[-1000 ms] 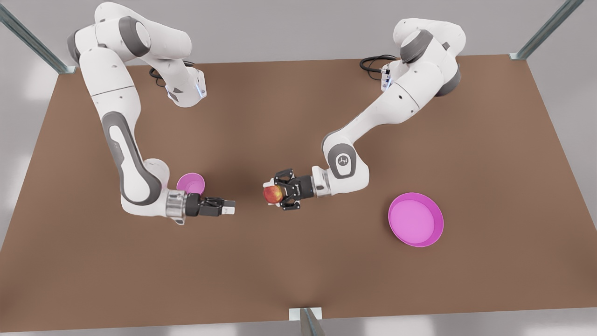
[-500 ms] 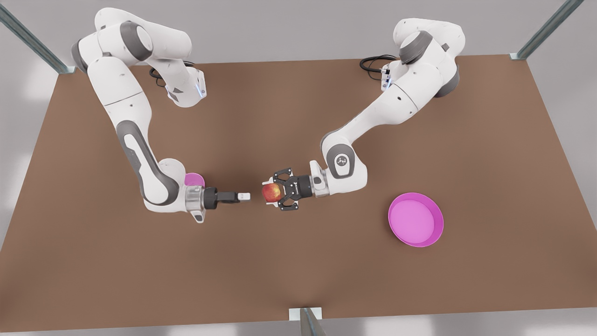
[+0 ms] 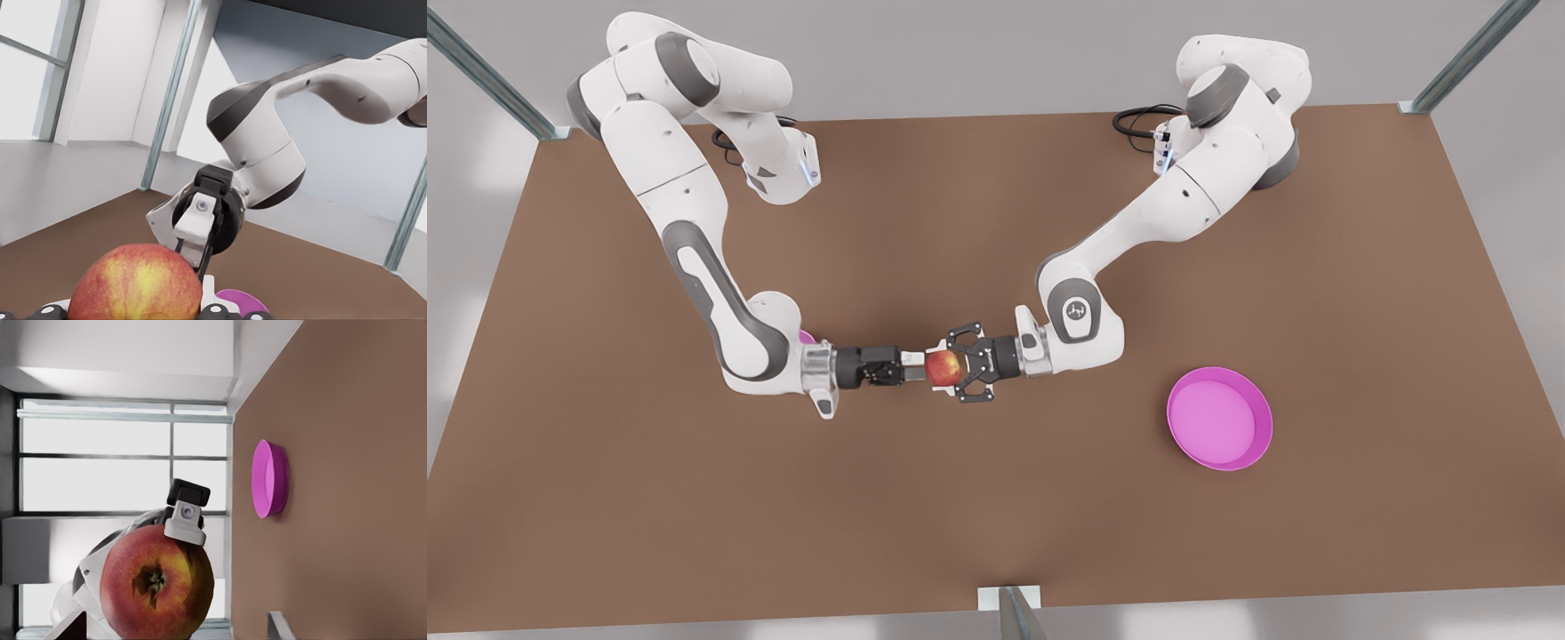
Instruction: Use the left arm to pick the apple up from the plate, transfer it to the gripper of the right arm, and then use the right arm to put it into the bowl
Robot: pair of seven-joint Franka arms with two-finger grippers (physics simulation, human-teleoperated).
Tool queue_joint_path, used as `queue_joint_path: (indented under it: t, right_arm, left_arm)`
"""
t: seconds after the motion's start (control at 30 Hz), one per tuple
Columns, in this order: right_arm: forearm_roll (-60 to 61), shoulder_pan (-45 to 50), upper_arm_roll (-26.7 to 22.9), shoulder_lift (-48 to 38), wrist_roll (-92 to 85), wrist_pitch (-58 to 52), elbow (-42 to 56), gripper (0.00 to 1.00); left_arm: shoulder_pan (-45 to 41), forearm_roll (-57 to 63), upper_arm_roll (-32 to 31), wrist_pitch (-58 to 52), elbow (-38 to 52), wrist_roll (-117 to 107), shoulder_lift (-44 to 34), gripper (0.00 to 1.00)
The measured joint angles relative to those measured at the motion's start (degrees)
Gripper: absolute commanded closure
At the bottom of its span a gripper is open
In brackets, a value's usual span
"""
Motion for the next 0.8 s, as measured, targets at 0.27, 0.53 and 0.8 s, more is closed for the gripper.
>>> queue_joint_path:
  t: [0.27,0.53,0.8]
  right_arm:
    - [1.52,0.94,3.2,0.18,-3.23,4.7,0.13,0.0]
    - [3.13,1.83,4.47,0.3,-5.27,8.34,1.45,0.0]
    - [4.09,2.11,4.82,0.51,-6.54,10.94,2.15,0.06]
  left_arm:
    - [0.0,-0.01,-0.02,-0.03,0.18,2.25,0.06,0.3]
    - [0.0,-0.02,-0.02,-0.05,0.23,3.7,0.06,0.31]
    - [0.0,-0.02,0.0,-0.05,0.24,4.61,0.06,0.3]
